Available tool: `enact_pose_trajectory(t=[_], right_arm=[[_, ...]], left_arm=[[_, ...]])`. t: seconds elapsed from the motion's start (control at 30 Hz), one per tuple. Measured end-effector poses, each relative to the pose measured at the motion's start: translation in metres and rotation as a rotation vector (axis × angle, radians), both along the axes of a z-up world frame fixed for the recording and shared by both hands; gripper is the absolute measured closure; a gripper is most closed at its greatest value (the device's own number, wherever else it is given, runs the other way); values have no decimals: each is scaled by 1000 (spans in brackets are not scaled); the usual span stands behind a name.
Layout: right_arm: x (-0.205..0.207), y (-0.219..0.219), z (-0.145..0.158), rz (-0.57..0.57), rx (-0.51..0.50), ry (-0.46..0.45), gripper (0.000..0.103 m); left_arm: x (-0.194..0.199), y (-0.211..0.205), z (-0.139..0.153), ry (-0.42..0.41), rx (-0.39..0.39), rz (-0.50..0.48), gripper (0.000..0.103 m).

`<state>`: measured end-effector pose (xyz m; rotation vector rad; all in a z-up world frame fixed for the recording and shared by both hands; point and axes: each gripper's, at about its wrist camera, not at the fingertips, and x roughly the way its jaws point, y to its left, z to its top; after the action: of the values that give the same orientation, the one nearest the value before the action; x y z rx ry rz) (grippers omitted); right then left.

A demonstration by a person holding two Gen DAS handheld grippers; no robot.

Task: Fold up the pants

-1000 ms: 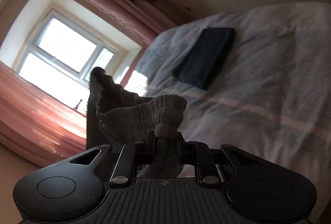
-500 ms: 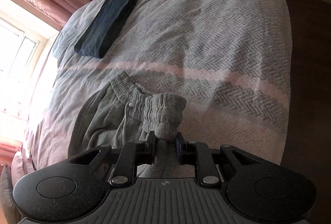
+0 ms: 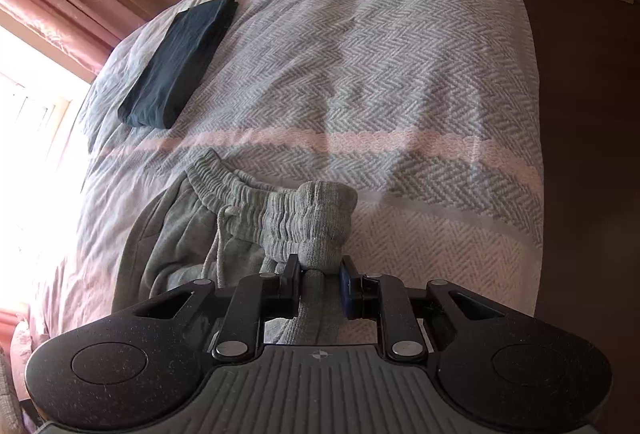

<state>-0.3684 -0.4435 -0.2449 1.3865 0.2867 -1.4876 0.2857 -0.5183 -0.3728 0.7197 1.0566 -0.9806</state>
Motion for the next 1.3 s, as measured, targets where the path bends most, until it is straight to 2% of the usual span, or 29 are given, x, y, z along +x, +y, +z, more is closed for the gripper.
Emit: enact_pose_trajectory(t=[0.07,0.1,0.13,0.17,0.23,0.3,0.4,0.53,0.6,0.73,0.8,0.87,0.9,0.93,0.97,1.03,1.07,1.2,1.3], right_arm=[[1,0,-1,-6,3,4,88],[1,0,-2,-8,6,8,88],[1,-1,-3,-9,10,12,87],[1,-1,-4,-11,14,13,87],[1,-3,-2,-8,12,9,87],[0,-4,3,9,0,3,88],[-3,-6,14,47,-12,-10,88],[-10,-9,32,97,-21,-42,89],[-11,-9,44,146,-30,-46,89],[-23,5,68,209,-47,-26,89],[-36,19,65,212,-5,-2,89],[-43,32,46,250,81,20,87],[-44,35,32,287,150,30,86],[-43,37,19,300,228,66,84],[-40,40,10,291,295,135,83],[-37,42,4,271,323,184,79],[-35,41,5,257,314,190,74],[-29,25,21,248,227,165,69],[-31,16,29,224,190,126,68]], left_arm=[[1,1,-3,12,-10,-6,59],[1,1,-3,13,-21,-23,80],[1,2,-2,9,-31,-34,94],[4,4,1,26,-45,-29,98],[16,16,14,84,-108,26,99],[29,40,33,108,-184,78,99],[57,94,69,73,-250,199,100],[107,193,111,28,-261,408,101],[122,247,121,40,-258,489,100],[113,334,131,8,-251,593,100],[102,368,121,-15,-198,605,102],[91,394,99,-75,-52,608,102],[84,406,88,-94,29,596,100],[79,414,82,-95,71,594,98],[73,422,80,-78,78,589,96],[60,430,88,-58,23,527,93],[52,426,92,-65,3,461,86],[6,383,101,-173,-28,34,68],[-28,354,90,-265,-10,-257,64]])
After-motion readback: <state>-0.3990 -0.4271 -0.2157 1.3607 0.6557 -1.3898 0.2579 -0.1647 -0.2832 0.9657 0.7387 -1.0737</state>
